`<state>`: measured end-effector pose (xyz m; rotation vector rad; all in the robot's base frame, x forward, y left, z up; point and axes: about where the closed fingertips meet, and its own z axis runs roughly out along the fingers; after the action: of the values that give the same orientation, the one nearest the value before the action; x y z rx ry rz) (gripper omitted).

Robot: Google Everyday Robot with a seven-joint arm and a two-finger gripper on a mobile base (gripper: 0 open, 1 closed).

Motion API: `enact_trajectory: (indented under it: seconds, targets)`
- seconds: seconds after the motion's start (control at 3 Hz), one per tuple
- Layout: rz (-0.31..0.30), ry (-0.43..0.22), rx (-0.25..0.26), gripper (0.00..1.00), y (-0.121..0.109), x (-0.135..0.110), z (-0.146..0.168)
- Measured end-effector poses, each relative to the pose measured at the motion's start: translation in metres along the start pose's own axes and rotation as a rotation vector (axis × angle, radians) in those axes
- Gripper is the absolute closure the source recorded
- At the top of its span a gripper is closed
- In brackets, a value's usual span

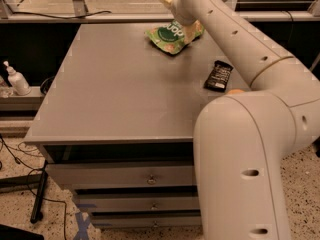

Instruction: Pick green rice chip bag

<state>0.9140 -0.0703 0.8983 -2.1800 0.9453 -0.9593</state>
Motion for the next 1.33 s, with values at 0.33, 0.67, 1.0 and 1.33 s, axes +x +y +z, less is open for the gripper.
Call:
enact_trajectory:
  seconds: [0.33,0.67,1.0,1.33]
  targets:
    - [-0.004,-0.006,-0.038,0.0,0.0101,-0.0068,0.0149]
    - [0.0,-0.013,-0.052,0.18,0.0147,-0.0089,0.0208]
    - [0.0,-0.013,-0.052,0.41,0.0144,-0.0088,0.0205]
    - [0.003,0.003,-0.052,0.65,0.0107,-0.0024,0.0137]
